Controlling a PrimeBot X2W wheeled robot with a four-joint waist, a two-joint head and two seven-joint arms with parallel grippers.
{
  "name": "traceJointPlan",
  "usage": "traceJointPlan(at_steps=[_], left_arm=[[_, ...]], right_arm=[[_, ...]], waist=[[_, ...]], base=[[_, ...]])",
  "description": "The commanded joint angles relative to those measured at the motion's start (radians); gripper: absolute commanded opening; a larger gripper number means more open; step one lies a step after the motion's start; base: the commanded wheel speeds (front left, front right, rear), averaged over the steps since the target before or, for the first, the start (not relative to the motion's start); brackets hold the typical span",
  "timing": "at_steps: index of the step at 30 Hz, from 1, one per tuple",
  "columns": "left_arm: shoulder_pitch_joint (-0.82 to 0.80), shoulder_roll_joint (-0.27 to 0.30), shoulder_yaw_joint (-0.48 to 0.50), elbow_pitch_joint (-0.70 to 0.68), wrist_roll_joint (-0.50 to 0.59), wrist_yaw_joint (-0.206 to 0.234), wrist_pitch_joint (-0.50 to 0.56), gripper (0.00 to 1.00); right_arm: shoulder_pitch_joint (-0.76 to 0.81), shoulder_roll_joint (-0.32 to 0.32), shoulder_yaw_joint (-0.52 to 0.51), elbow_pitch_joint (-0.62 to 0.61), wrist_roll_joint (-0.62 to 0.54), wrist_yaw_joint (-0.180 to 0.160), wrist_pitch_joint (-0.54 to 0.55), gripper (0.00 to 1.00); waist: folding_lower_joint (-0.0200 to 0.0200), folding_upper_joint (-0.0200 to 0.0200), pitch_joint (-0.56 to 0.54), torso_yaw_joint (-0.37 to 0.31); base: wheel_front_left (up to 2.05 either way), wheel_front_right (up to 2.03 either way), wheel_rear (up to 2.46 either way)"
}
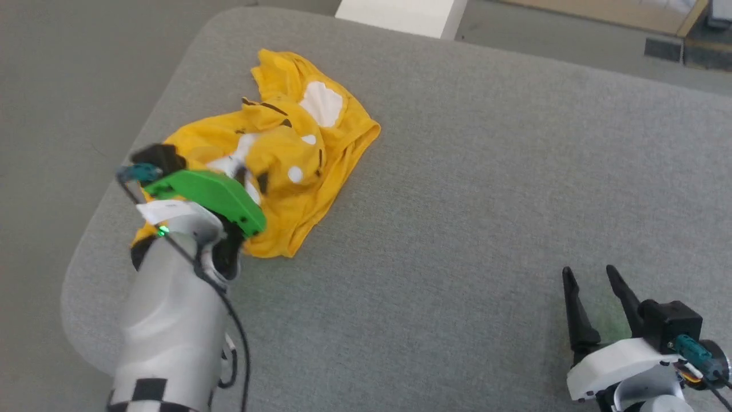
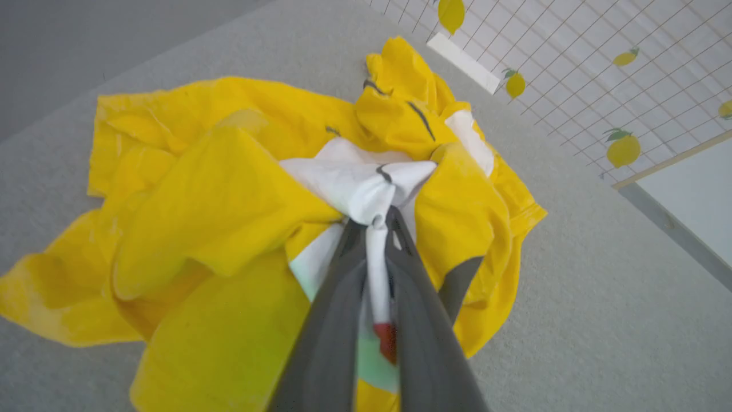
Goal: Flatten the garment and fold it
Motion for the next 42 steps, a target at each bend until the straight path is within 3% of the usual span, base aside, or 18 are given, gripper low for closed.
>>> traceJointPlan(at_steps=[1, 6, 11, 16, 22, 28, 35, 42], left_arm=[[-0.033, 0.019, 0.01, -0.023, -0.006, -0.011, -0.042, 0.0], [-0.147, 0.097, -0.011, -0.118, 0.044, -0.064, -0.128, 0.0], [-0.292, 0.139, -0.038, -0.213, 0.072, -0.095, -0.131, 0.0], [-0.404, 0.144, -0.064, -0.271, 0.063, -0.118, -0.088, 0.0], [-0.452, 0.09, -0.103, -0.305, -0.008, -0.143, -0.018, 0.0], [-0.386, 0.043, -0.195, -0.286, -0.047, -0.151, 0.12, 0.0], [-0.193, 0.016, -0.386, -0.239, -0.005, -0.155, 0.255, 0.0], [0.043, -0.008, -0.554, -0.166, -0.032, -0.159, 0.285, 0.0]], right_arm=[[-0.012, 0.0, 0.006, 0.013, 0.013, -0.001, -0.014, 1.0], [-0.014, 0.0, 0.027, 0.07, 0.048, -0.001, -0.047, 1.0], [0.003, 0.0, 0.041, 0.129, 0.074, -0.001, -0.073, 1.0], [0.011, 0.0, 0.037, 0.174, 0.089, -0.001, -0.093, 1.0], [0.008, 0.0, 0.011, 0.21, 0.092, -0.001, -0.108, 1.0], [-0.003, 0.0, 0.002, 0.223, 0.084, -0.001, -0.114, 1.0], [0.009, 0.0, 0.019, 0.23, 0.114, -0.001, -0.118, 1.0], [0.006, 0.0, 0.008, 0.223, 0.111, -0.001, -0.119, 1.0]], waist=[[-0.0001, 0.0, -0.056, 0.015], [-0.0001, 0.0, -0.126, -0.015], [-0.0001, 0.0, -0.192, -0.067], [-0.0001, 0.0, -0.233, -0.137], [-0.0001, 0.0, -0.253, -0.227], [-0.0001, 0.0, -0.249, -0.302], [-0.0001, 0.0, -0.232, -0.353], [-0.0001, 0.0, -0.206, -0.397]], base=[[0.0, 0.0, 0.0], [0.0, 0.0, 0.0], [0.0, 0.0, 0.0], [0.0, 0.0, 0.0], [0.0, 0.0, 0.0], [0.0, 0.0, 0.0], [0.0, 0.0, 0.0], [0.0, 0.0, 0.0]])
